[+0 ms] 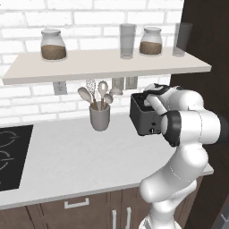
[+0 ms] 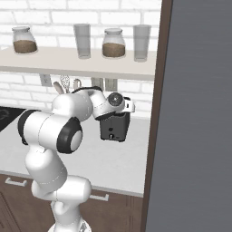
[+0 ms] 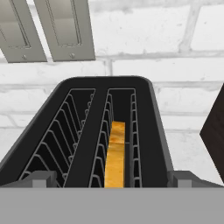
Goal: Start the toaster. Once the lever pops up, take the bread to the plate on the dining counter.
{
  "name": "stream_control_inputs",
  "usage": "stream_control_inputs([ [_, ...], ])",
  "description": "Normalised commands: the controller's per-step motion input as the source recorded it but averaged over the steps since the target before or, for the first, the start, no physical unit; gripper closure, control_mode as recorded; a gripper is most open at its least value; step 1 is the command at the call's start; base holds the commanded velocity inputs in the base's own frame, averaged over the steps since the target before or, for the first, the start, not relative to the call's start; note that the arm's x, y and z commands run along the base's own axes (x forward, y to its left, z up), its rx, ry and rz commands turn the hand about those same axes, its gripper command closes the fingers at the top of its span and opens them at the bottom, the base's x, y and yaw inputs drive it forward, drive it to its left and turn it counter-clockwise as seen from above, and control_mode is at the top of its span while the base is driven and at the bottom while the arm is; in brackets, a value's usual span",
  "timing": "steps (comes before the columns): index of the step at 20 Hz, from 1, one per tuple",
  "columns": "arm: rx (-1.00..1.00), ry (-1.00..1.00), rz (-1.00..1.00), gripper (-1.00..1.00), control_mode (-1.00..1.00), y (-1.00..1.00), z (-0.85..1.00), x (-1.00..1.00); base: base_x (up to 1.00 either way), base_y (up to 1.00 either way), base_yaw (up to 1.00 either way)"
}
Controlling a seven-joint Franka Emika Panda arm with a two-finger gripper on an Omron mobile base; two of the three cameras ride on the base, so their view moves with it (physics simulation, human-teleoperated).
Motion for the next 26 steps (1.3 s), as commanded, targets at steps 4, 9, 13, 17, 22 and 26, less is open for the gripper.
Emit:
stream_control_inputs([
  [4, 0.00, 0.00, 0.00, -1.00, -1.00, 0.00, 0.00, 0.00, 0.00, 0.00, 0.00],
  [9, 0.00, 0.00, 0.00, -1.00, -1.00, 0.00, 0.00, 0.00, 0.00, 0.00, 0.00],
  [13, 0.00, 0.00, 0.00, -1.00, -1.00, 0.00, 0.00, 0.00, 0.00, 0.00, 0.00],
  [17, 0.00, 0.00, 0.00, -1.00, -1.00, 0.00, 0.00, 0.00, 0.00, 0.00, 0.00],
  [22, 0.00, 0.00, 0.00, -1.00, -1.00, 0.00, 0.00, 0.00, 0.00, 0.00, 0.00],
  [26, 0.00, 0.00, 0.00, -1.00, -1.00, 0.00, 0.00, 0.00, 0.00, 0.00, 0.00],
])
